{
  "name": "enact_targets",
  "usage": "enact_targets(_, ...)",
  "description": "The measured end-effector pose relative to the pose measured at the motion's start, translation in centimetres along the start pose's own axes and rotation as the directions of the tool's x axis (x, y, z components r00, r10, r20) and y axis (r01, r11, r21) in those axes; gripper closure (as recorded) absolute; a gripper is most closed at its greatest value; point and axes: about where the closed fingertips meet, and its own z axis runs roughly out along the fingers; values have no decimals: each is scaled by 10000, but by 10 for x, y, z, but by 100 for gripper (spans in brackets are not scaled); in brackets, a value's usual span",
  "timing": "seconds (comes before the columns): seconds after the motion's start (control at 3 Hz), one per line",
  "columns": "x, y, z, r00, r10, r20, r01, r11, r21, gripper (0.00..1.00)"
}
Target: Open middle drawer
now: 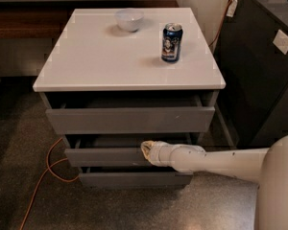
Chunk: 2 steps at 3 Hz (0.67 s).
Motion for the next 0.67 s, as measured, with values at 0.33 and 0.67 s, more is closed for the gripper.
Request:
enact_targets(0.33, 0, 0, 0, 10000, 0, 1, 0, 10000, 0, 45)
enact_targets(0.67, 0, 0, 0, 10000, 1, 2, -1, 10000, 1, 76)
